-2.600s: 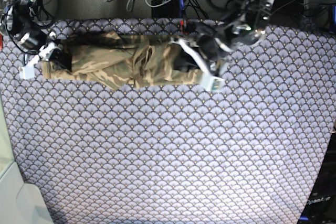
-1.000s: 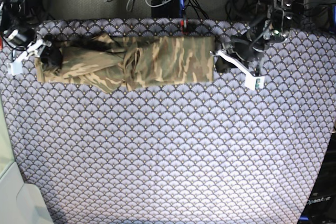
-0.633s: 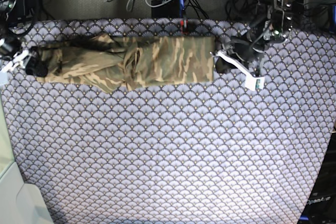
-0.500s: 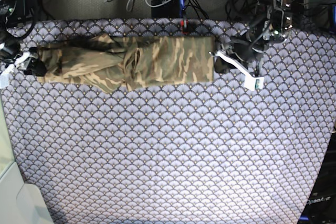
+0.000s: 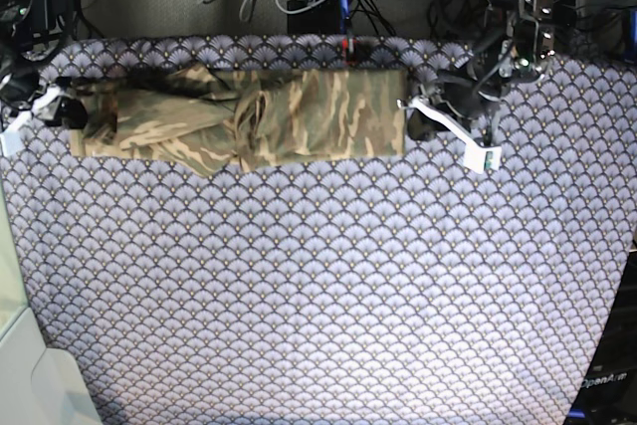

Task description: Fold the T-shirt properly

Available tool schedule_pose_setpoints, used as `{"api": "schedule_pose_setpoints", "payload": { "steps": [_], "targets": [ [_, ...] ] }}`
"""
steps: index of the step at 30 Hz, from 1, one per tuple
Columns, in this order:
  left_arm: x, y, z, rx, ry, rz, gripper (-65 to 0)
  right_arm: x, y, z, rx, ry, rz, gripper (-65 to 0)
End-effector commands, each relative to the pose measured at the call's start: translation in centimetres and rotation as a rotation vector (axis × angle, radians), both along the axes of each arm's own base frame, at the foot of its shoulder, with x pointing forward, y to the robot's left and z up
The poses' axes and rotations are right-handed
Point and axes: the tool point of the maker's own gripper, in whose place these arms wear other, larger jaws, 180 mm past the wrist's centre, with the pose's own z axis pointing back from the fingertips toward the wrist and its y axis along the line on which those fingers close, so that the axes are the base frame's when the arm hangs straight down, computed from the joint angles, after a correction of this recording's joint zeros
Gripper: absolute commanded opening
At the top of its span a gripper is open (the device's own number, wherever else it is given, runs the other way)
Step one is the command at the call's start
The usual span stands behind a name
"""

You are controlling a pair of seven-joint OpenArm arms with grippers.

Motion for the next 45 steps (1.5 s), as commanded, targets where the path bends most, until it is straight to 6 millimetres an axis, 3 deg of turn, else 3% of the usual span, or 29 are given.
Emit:
{"api": "schedule_pose_setpoints", "payload": {
  "steps": [1, 10, 14, 18, 25, 30, 33, 37, 38, 41, 45],
  "targets": [
    [0.8, -0.1, 1.1, -0.011, -0.043, -0.003, -64.5, 1.3, -0.6, 1.7, -0.013, -0.065, 0.005, -33.7],
    [1.2, -0.3, 1.5, -0.015, -0.054, -0.005, -64.5, 2.1, 1.3, 0.3, -0.042, -0.054, 0.071, -33.7],
    [1.1, -0.1, 1.4, -0.014, -0.052, 0.000, -64.5, 2.2, 0.8, -1.4, 0.010, -0.023, 0.028, -33.7],
    [1.1, -0.1, 1.4, -0.014, -0.052, 0.000, -64.5, 2.2, -0.9, -2.7, 0.039, 0.007, -0.028, -33.7],
    [1.2, -0.2, 1.5, -0.014, -0.055, -0.001, -64.5, 2.1, -1.6, -2.5, 0.024, 0.011, -0.028, -33.7],
    [1.4, -0.1, 1.6, -0.014, -0.059, 0.000, -64.5, 0.9, 0.3, -4.1, 0.044, 0.060, 0.015, -34.3],
    [1.4, -0.1, 1.6, -0.014, -0.059, 0.000, -64.5, 0.6, 1.9, -4.9, 0.059, 0.082, 0.054, -41.9],
    [1.2, 0.1, 1.1, -0.011, -0.045, 0.008, -64.5, 0.6, 3.1, -5.4, 0.083, 0.088, 0.065, -62.5],
    [1.2, 0.3, 1.0, -0.003, -0.042, 0.011, -64.5, 0.6, 3.6, -5.5, 0.096, 0.085, 0.061, -65.0],
    [1.2, 0.0, 1.0, -0.005, -0.041, 0.004, -64.5, 1.0, 3.5, -4.9, 0.137, 0.047, 0.025, -65.0],
    [0.9, 0.2, 0.2, -0.003, -0.017, 0.009, -64.5, 2.1, 3.9, -2.2, 0.196, -0.051, 0.020, -65.0]
  ]
}}
